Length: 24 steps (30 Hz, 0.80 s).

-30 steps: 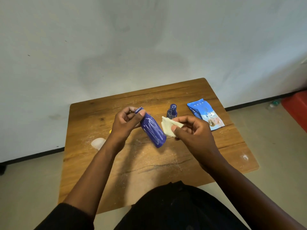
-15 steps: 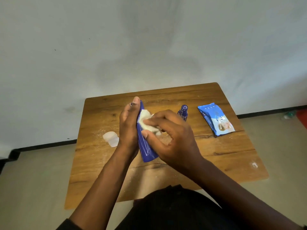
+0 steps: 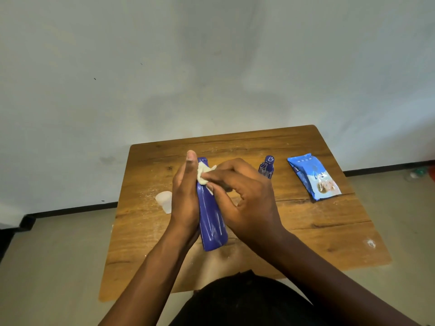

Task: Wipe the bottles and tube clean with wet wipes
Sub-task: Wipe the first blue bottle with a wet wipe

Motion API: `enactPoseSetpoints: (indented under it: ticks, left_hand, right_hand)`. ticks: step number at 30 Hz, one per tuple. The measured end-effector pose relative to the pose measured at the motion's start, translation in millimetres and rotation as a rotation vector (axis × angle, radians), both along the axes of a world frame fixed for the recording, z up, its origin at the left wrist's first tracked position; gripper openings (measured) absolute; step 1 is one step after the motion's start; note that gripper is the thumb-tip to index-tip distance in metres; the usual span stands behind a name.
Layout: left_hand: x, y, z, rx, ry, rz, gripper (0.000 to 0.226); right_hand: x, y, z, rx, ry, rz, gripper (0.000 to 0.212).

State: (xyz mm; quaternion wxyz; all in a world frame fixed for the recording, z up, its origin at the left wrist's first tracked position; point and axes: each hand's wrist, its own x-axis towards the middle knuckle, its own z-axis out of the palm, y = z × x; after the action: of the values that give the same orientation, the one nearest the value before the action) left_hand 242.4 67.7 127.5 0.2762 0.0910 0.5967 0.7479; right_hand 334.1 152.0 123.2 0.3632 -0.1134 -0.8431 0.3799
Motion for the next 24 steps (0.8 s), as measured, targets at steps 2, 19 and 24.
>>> enactPoseSetpoints:
  ticks: [2, 19, 24]
  left_hand:
    - [-8, -3, 4, 0.004, -0.005, 0.026, 0.051]
    - [-20, -14, 16, 0.128, -0.105, -0.033, 0.066]
    - [-18, -14, 17, 0.112, -0.083, -0.030, 0.073]
  right_hand:
    - [5, -7, 2, 0.017, -0.023, 0.051, 0.021]
    - [3, -13, 15, -0.015, -0.022, 0.154, 0.021]
    - [18, -16, 8, 0.098, -0.047, 0.255, 0.017]
